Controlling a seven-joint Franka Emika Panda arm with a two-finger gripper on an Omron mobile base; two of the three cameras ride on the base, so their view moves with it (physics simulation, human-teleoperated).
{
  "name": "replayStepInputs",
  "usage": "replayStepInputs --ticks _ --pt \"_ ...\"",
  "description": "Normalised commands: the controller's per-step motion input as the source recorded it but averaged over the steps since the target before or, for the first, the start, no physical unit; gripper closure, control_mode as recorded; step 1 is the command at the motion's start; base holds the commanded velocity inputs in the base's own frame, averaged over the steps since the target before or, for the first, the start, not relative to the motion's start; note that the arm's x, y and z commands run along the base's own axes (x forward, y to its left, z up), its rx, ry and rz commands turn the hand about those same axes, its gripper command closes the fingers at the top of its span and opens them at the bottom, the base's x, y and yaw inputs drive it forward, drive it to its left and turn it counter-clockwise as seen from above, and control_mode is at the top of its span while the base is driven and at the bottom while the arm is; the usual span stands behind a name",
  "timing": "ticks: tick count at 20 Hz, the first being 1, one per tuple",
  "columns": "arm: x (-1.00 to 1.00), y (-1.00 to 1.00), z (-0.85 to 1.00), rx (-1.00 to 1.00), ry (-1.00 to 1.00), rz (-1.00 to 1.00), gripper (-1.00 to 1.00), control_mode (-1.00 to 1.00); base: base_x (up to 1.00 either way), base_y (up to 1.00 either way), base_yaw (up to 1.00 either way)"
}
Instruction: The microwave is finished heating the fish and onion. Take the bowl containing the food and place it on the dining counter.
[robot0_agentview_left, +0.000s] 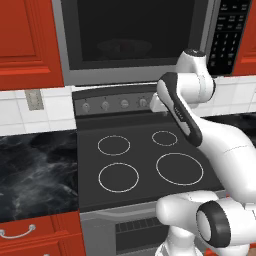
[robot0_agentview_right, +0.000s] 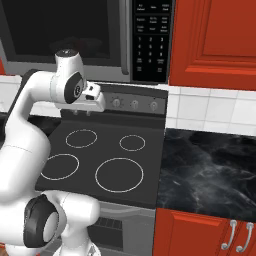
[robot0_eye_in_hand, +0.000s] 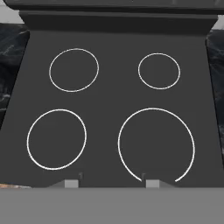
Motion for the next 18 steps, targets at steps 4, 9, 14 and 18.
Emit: replayStepInputs --ticks 4,9,14,18 --pt "-0.05 -0.08 0.01 0.00 -0.05 0.00 -1.00 -1.00 0.00 0.00 0.00" --pt "-0.27 -0.27 0.18 0.07 -0.25 0.00 -1.00 -1.00 0.00 0.00 0.00" --pt "-0.39 -0.39 0.40 0.14 -0.49 0.00 -1.00 -1.00 0.00 0.00 0.00" --pt "-0.44 -0.64 0.42 0.15 -0.63 0.00 -1.00 -1.00 0.00 0.00 0.00"
